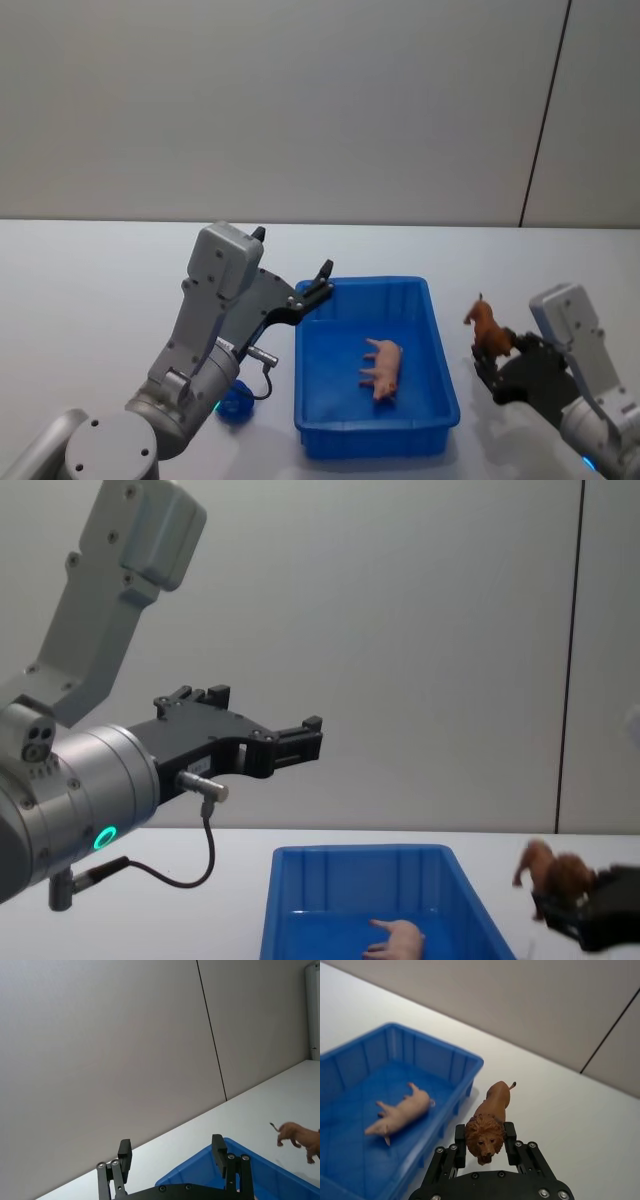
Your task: Pick up the two dolls from the table and place them into the box.
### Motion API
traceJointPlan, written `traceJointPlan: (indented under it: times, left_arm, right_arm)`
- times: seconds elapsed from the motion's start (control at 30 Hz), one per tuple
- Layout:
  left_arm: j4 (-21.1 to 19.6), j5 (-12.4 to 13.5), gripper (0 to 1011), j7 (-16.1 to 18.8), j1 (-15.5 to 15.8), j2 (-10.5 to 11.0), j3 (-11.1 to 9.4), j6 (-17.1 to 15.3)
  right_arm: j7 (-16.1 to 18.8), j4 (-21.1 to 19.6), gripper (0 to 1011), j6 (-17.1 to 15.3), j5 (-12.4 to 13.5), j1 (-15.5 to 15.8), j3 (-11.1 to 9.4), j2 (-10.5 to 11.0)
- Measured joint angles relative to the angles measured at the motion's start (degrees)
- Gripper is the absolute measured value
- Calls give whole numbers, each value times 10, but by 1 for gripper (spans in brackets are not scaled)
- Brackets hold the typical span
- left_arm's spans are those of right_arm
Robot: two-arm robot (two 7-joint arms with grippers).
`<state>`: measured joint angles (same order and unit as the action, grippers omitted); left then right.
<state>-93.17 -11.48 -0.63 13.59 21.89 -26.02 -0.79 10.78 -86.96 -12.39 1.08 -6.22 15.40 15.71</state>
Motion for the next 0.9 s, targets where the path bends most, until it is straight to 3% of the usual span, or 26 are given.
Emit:
traceJointPlan:
  times: [0.33,0.67,0.9]
  left_arm:
    - [0,0,1001,0,0,0,0,0]
    - [0,0,1001,0,0,0,0,0]
    - [0,0,1001,0,0,0,0,0]
  right_arm:
    - [31,-36,428,16,-13,-17,5,-8]
    - [92,-36,429,-13,-25,-52,18,-29]
    - [126,-6,598,-40,-40,-78,32,-49]
